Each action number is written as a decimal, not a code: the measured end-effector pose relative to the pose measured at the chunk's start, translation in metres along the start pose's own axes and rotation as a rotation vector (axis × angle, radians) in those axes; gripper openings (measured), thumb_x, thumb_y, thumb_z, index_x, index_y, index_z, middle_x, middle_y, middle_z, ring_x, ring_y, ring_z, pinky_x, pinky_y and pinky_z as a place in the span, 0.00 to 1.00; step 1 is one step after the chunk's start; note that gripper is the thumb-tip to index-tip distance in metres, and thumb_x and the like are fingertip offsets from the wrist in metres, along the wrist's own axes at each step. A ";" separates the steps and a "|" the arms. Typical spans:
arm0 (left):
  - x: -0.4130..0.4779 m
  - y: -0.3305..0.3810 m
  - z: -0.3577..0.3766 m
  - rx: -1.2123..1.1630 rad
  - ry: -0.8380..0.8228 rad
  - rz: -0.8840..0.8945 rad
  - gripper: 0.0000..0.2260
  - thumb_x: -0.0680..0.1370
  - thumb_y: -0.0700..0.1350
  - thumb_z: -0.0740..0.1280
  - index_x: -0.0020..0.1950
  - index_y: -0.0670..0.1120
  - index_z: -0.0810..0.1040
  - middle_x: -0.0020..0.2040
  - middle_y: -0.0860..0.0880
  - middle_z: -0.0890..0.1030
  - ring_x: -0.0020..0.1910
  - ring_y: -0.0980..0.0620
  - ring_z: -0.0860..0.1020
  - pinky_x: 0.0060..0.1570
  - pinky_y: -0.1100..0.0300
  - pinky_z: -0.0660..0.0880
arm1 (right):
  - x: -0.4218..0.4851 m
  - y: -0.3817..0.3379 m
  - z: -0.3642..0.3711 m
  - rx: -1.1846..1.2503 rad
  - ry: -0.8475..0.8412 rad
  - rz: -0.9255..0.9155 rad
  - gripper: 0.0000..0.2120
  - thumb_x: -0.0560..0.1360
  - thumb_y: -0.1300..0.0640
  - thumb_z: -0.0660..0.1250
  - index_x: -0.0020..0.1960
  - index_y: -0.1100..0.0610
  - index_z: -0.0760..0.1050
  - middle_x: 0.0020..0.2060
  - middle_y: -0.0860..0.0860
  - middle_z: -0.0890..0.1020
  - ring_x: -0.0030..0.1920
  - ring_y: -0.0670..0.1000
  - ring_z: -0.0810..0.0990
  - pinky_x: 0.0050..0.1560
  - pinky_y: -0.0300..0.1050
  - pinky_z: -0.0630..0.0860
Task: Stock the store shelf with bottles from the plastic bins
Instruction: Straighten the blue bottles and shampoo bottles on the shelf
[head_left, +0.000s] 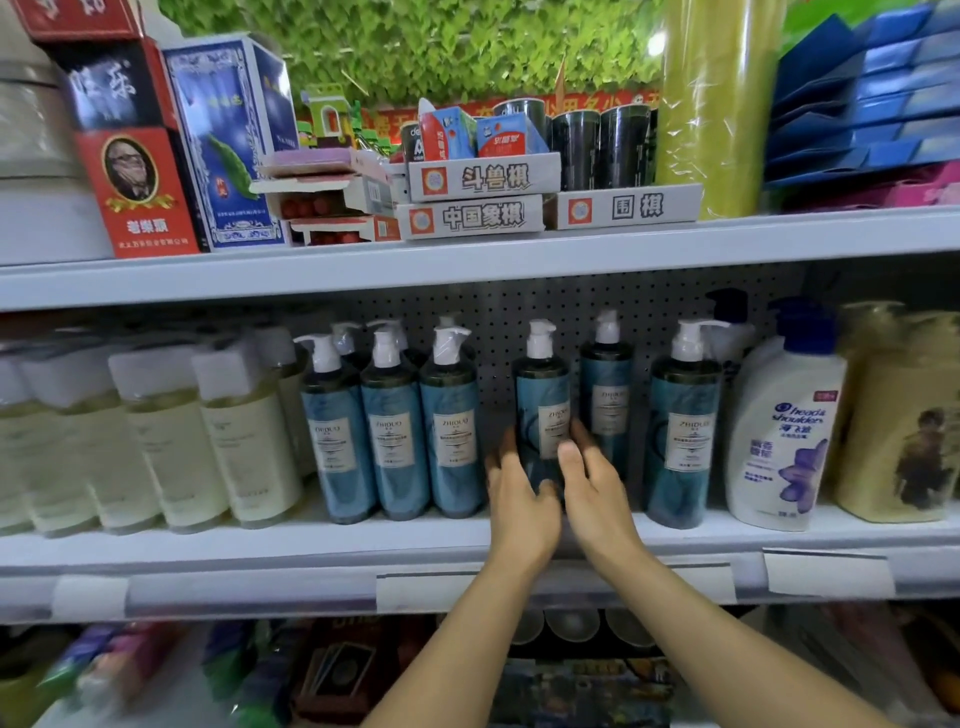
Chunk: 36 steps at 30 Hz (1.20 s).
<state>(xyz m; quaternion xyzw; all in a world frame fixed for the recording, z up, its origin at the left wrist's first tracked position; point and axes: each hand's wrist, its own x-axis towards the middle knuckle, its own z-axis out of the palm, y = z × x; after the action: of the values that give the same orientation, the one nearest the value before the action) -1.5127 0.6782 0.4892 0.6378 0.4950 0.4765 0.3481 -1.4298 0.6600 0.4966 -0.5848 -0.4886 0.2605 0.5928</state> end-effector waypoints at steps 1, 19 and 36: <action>0.003 0.001 -0.001 -0.026 -0.003 -0.004 0.35 0.77 0.33 0.63 0.80 0.51 0.56 0.76 0.47 0.63 0.76 0.48 0.62 0.76 0.51 0.62 | 0.002 -0.001 0.001 0.011 -0.002 0.021 0.18 0.84 0.51 0.55 0.70 0.56 0.71 0.62 0.51 0.76 0.58 0.46 0.72 0.58 0.40 0.66; 0.031 0.003 0.004 -0.221 0.008 -0.105 0.32 0.77 0.47 0.64 0.80 0.54 0.57 0.76 0.49 0.66 0.76 0.49 0.65 0.76 0.52 0.62 | 0.035 0.007 0.022 0.079 -0.031 -0.049 0.20 0.83 0.54 0.59 0.74 0.47 0.67 0.72 0.49 0.71 0.72 0.51 0.69 0.72 0.46 0.64; 0.063 0.011 0.057 -0.630 -0.189 -0.330 0.50 0.60 0.80 0.64 0.76 0.55 0.67 0.73 0.47 0.73 0.71 0.46 0.71 0.73 0.45 0.66 | 0.044 0.001 -0.014 0.059 0.147 0.074 0.32 0.83 0.45 0.57 0.81 0.49 0.46 0.79 0.52 0.57 0.78 0.54 0.57 0.78 0.52 0.53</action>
<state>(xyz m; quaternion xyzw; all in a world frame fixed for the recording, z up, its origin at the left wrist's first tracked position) -1.4517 0.7375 0.4990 0.4521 0.3858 0.4822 0.6437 -1.4005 0.6933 0.5105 -0.6024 -0.4140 0.2530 0.6338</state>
